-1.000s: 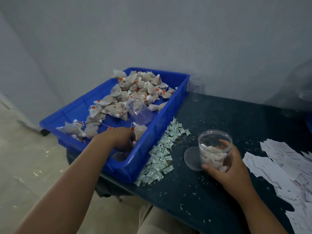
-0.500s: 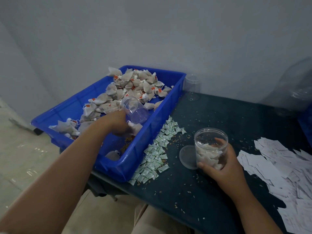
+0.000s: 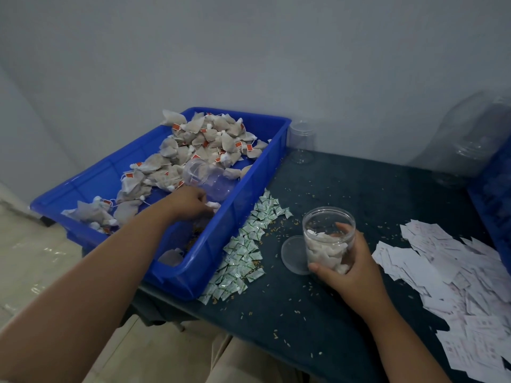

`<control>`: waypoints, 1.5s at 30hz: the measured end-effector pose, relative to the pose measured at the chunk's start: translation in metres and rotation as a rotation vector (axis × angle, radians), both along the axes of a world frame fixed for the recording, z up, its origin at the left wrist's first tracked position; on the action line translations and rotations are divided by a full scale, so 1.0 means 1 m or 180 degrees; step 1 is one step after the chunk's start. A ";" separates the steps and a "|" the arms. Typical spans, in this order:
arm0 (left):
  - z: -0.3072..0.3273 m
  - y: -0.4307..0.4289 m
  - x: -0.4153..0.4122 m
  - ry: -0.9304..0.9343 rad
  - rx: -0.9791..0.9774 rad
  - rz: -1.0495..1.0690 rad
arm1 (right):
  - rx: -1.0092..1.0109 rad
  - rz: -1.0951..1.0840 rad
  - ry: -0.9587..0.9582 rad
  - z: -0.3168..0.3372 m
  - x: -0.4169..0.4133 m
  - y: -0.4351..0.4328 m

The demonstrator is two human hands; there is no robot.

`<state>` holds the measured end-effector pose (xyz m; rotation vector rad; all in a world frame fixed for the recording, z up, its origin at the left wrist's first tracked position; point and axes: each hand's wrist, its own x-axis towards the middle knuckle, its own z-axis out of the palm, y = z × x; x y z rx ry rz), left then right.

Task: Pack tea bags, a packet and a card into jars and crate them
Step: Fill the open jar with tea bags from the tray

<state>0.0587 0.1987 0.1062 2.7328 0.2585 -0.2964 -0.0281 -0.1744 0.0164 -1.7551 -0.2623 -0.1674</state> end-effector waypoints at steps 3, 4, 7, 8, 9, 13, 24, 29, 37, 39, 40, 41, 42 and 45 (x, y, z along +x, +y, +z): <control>-0.003 -0.005 0.002 0.0152 0.0303 -0.0092 | -0.0037 0.0003 -0.0033 -0.003 0.001 -0.001; -0.002 -0.007 0.002 0.0166 0.0347 -0.0106 | -0.0050 0.0014 -0.0043 -0.004 0.001 -0.002; -0.004 -0.004 0.005 0.0039 0.0171 -0.0039 | -0.0073 0.0025 -0.0052 -0.007 0.002 -0.002; -0.003 -0.002 0.003 0.0048 0.0137 -0.0029 | -0.0063 0.0029 -0.0045 -0.007 0.002 -0.002; -0.004 0.003 0.004 0.0016 0.0085 -0.0066 | -0.0051 0.0029 -0.0037 -0.007 0.002 -0.002; 0.007 0.014 0.000 -0.0537 -0.0251 0.0157 | -0.0016 0.0013 -0.0033 -0.003 0.001 0.000; 0.083 -0.066 -0.028 -0.1463 -0.1182 -0.0256 | 0.0014 0.0055 -0.0049 -0.001 0.001 0.002; 0.089 -0.134 -0.035 -0.1331 -0.1567 -0.0824 | -0.0021 0.0051 -0.0045 -0.002 0.002 0.001; 0.063 -0.195 -0.039 -0.0738 -0.0888 -0.1344 | -0.0049 -0.0004 0.0052 -0.007 0.005 -0.006; 0.061 -0.196 -0.041 -0.0599 -0.0762 -0.1429 | -0.0082 -0.0051 0.0042 -0.008 0.006 -0.006; 0.061 -0.195 -0.041 -0.0585 -0.0756 -0.1392 | -0.0092 -0.0067 0.0039 -0.007 0.006 -0.006; 0.061 -0.194 -0.041 -0.0612 -0.0772 -0.1325 | -0.0096 -0.0080 0.0039 -0.007 0.006 -0.005; 0.062 -0.193 -0.040 -0.0711 -0.0820 -0.1241 | -0.0101 -0.0084 0.0041 -0.006 0.005 -0.005; 0.066 -0.190 -0.038 -0.1149 -0.1121 -0.0989 | -0.0109 -0.0044 0.0049 -0.006 0.005 -0.004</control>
